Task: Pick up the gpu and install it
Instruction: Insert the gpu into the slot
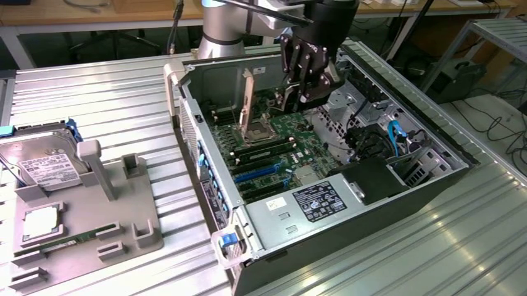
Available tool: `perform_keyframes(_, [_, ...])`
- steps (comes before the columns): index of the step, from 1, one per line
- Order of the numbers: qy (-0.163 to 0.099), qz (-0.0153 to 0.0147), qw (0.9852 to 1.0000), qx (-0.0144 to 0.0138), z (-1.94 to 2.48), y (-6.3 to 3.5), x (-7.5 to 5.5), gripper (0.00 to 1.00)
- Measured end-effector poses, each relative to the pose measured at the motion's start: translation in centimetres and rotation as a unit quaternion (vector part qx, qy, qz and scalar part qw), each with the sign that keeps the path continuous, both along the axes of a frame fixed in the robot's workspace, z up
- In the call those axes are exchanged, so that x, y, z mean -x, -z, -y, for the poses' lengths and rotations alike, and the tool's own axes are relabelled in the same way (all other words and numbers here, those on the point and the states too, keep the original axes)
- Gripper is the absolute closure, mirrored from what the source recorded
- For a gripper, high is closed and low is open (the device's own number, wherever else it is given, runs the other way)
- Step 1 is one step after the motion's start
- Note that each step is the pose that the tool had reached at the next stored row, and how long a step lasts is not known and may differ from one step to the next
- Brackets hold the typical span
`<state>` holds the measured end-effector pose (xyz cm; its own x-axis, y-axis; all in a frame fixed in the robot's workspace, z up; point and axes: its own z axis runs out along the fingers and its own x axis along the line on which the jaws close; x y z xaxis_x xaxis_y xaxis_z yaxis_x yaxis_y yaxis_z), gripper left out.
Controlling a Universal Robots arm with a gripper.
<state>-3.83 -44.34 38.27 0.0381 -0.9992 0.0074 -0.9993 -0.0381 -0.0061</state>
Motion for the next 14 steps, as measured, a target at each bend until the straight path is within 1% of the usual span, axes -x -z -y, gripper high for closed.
perform_keyframes(14, [0.000,-0.0002,1.0000,0.0000,0.00,0.61,0.00,0.72])
